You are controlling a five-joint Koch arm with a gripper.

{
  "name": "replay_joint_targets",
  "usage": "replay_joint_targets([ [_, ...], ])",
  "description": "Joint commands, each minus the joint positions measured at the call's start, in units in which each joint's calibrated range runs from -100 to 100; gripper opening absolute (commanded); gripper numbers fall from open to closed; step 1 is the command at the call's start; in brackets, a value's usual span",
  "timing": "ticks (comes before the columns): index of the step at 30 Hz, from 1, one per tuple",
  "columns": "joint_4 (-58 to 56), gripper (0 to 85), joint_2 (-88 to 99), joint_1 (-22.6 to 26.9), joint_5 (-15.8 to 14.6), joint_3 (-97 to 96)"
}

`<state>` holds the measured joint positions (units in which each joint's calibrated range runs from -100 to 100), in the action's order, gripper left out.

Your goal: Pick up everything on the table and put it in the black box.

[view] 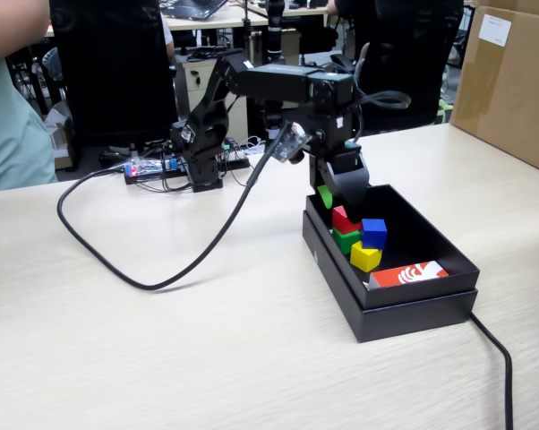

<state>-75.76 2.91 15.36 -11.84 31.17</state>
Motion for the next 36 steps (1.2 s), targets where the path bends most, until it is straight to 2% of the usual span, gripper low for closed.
replay_joint_targets([
  [1, 0.7, 47.9, 15.6, -1.8, 2.5, -1.0],
  [5, 3.0, 47.7, 30.3, -4.8, 4.6, -9.3],
  [6, 6.3, 47.7, 41.1, -7.3, 6.5, -17.8],
  [10, 15.2, 47.7, 56.7, -10.4, 9.1, -33.3],
  [16, 31.7, 47.9, 78.7, -14.4, 11.4, -61.5],
  [23, 47.2, 47.9, 91.8, -16.3, 15.1, -86.0],
  [32, 63.1, 47.6, 96.3, -16.1, 15.5, -105.2],
  [36, 71.7, 47.6, 96.3, -16.2, 16.7, -113.4],
])
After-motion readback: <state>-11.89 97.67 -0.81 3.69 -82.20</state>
